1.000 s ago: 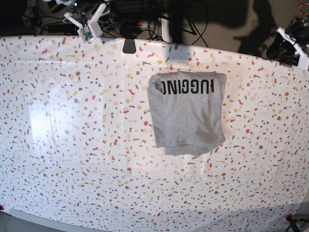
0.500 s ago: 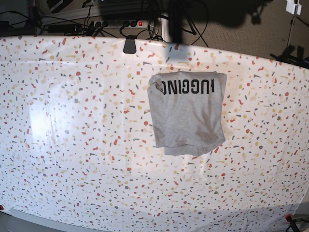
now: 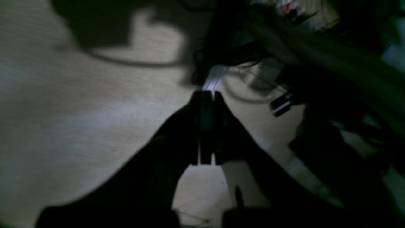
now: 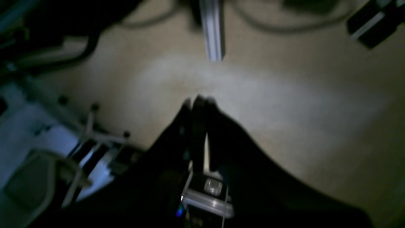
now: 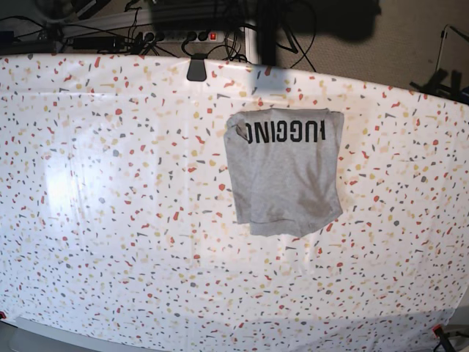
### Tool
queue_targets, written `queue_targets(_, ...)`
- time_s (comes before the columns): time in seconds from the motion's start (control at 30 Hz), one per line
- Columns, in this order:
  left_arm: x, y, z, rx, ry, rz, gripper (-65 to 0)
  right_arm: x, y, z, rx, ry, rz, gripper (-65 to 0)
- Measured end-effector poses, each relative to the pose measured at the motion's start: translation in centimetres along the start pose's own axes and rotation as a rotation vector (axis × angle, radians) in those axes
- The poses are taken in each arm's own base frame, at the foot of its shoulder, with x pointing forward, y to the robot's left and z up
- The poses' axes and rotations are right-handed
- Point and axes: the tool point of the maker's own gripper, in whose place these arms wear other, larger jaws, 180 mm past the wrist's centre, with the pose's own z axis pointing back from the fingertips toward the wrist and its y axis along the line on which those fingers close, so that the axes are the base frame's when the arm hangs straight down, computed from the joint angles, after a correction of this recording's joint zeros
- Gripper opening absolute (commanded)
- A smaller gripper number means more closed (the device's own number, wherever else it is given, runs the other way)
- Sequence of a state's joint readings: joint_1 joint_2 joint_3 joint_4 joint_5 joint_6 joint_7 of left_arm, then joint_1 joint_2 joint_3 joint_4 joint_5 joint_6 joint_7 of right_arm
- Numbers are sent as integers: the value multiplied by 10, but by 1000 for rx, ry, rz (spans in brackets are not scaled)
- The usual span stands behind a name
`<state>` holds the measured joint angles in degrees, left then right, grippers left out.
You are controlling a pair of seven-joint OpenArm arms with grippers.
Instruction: Fold the T-shirt properly
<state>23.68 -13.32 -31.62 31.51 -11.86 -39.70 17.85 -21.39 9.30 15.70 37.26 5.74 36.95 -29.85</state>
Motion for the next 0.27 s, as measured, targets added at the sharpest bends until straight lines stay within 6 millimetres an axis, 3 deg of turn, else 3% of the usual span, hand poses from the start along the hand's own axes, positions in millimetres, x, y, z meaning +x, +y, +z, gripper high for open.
queue_targets(0.1,-1,-15,-19,-14,42,-10,-650,22,-8,-3,-20,5,-21,-650)
queue_targets(0.27,2,-31,-49,88,95,-58,-650,54,1,-5,2,-16,-33,-650)
